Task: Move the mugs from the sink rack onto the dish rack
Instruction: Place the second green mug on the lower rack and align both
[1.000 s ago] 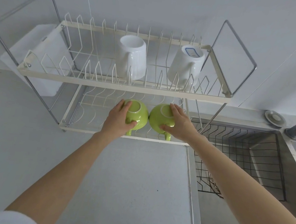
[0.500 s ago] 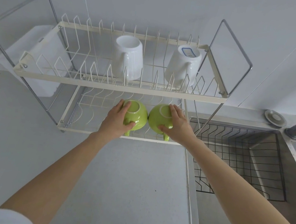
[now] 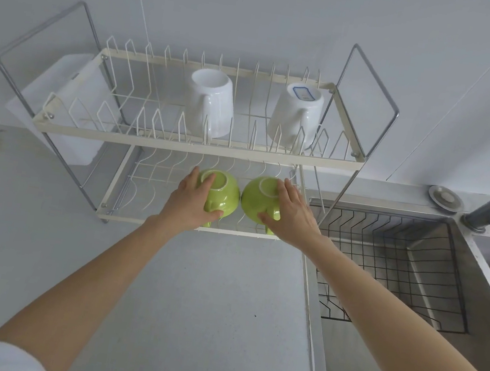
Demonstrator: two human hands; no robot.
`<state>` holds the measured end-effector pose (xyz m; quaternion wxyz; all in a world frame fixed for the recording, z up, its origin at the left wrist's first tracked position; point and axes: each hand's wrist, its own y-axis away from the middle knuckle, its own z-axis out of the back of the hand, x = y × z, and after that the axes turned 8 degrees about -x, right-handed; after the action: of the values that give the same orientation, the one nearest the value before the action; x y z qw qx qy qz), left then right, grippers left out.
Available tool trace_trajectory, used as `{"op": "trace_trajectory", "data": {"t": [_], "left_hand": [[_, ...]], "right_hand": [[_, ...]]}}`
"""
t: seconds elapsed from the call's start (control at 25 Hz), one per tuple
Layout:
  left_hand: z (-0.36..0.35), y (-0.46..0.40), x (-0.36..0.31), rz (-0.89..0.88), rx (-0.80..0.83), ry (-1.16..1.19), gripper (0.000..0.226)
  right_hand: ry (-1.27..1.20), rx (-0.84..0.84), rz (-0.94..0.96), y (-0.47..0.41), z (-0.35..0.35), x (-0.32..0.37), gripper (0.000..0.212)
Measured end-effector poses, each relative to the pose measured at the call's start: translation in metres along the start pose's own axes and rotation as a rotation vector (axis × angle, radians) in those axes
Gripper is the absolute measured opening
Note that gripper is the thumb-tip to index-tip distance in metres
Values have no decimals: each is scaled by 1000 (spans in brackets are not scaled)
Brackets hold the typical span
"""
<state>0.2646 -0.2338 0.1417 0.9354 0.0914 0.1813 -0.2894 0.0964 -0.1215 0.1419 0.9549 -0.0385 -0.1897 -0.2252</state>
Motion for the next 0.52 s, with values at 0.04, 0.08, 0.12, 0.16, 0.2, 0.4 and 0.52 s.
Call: {"op": "trace_trajectory", "data": {"t": [0.04,0.08,0.12,0.16,0.2,0.4,0.52], "left_hand": [[1,5,-1,-30,-18,-45,81],[2,10,-1,-56,-34,-84,80],[4,16,-1,-77,-49,-117,79],[5,21,-2,-95,-64,-143,78],[6,27,-3,-111,-79,-163,76],[21,59,-16,-137,-131,-183,71],[36,77,-28,-174,-189,-210,66]], "right_hand": [[6,-5,11,4,2,0,82],[14,-7,24,8,4,1,82],[22,-9,38,13,7,2,81],[33,-10,53,19,10,3,81],[45,-13,68,25,13,4,80],[74,-42,151,59,28,14,78],[87,-83,193,76,41,21,75]]}}
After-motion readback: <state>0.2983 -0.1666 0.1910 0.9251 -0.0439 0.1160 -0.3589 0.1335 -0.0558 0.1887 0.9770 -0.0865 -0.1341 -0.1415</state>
